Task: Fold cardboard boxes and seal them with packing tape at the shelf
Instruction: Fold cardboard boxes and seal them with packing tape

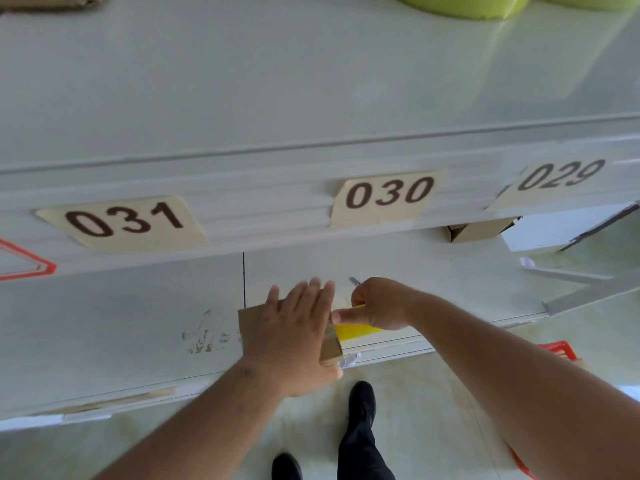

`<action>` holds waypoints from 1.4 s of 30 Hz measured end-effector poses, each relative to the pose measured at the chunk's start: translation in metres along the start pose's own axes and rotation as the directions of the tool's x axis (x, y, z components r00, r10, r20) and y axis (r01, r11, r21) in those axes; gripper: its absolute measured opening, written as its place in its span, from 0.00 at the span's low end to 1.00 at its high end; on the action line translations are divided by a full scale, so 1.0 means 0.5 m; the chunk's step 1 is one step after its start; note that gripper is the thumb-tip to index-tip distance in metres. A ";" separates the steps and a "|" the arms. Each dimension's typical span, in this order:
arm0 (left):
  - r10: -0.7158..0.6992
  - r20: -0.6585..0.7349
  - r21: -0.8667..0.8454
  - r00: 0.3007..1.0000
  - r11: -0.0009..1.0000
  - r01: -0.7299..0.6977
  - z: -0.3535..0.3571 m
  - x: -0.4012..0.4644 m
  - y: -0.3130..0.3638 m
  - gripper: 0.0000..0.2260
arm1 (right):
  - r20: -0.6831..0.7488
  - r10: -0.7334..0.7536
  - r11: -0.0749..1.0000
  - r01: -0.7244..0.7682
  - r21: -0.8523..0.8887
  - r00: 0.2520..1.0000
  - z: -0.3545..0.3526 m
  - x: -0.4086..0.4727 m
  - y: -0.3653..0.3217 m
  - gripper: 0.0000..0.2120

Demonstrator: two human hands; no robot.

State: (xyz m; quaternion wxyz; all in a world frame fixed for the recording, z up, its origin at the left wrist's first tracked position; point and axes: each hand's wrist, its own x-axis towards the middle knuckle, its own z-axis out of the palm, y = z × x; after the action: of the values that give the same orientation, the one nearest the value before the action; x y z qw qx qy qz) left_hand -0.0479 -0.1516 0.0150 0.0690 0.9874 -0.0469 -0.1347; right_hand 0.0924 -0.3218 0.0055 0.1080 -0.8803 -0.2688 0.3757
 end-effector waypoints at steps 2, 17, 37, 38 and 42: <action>0.019 -0.066 0.021 0.998 1.000 -0.017 0.011 0.012 0.001 0.51 | 0.010 -0.002 0.999 0.001 0.037 1.000 0.008 0.001 0.000 0.36; 0.081 -0.046 -0.786 0.996 0.612 -0.086 0.008 0.027 -0.099 0.46 | 0.341 0.001 0.742 -0.229 0.630 0.940 -0.120 -0.064 0.030 0.25; -0.349 0.257 -0.819 0.901 0.417 0.395 0.076 0.056 -0.139 0.19 | 0.239 0.325 0.414 -0.365 0.834 0.915 0.015 -0.028 -0.223 0.55; -0.304 0.294 -0.790 0.906 0.457 0.409 0.058 0.064 -0.152 0.19 | 0.256 0.347 0.327 -0.372 0.869 0.902 0.034 -0.034 -0.230 0.55; -0.204 0.381 -0.806 0.902 0.403 0.433 -0.020 0.068 -0.173 0.15 | 0.208 0.443 0.170 -0.309 0.936 0.872 0.102 -0.052 -0.261 0.53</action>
State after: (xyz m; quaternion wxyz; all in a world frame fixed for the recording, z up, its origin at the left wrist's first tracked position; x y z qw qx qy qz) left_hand -0.0062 -0.0688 0.0029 0.5312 0.7783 0.2117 -0.2592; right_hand -0.0104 -0.2280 0.0370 0.5287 -0.6947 0.2418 0.4236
